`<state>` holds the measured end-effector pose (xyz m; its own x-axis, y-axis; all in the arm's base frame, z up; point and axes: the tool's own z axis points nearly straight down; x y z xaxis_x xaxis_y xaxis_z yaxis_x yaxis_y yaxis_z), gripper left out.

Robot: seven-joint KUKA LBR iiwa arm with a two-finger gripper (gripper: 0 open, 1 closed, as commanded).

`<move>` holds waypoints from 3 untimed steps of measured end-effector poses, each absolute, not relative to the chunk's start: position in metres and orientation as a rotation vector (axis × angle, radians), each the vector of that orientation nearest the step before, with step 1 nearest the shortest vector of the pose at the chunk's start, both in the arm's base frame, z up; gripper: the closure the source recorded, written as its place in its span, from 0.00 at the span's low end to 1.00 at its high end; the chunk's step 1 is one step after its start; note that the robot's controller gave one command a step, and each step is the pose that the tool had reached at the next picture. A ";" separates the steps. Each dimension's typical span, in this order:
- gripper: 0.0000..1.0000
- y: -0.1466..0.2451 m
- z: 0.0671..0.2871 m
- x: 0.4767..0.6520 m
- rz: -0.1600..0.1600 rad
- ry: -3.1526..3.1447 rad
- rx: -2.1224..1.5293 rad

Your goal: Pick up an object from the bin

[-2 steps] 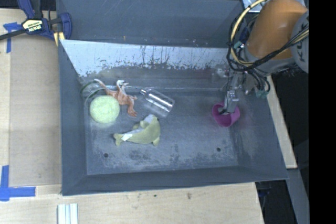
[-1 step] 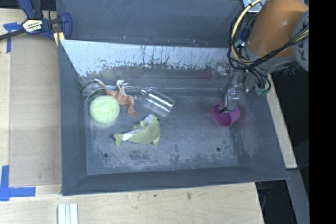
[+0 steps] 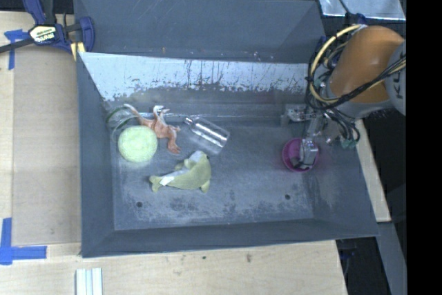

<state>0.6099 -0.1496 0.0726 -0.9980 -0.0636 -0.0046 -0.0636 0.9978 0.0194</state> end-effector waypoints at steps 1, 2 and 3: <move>0.00 -0.149 0.088 0.608 0.000 3.136 -0.026; 0.00 -0.148 0.073 0.611 0.037 3.132 -0.098; 0.00 -0.150 0.073 0.612 0.028 3.134 -0.059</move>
Offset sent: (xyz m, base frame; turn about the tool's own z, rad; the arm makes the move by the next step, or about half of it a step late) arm 0.0000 0.0000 0.0000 0.0000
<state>0.6120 -0.1496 0.0727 -0.9993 -0.0376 -0.0077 -0.0377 0.9991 0.0175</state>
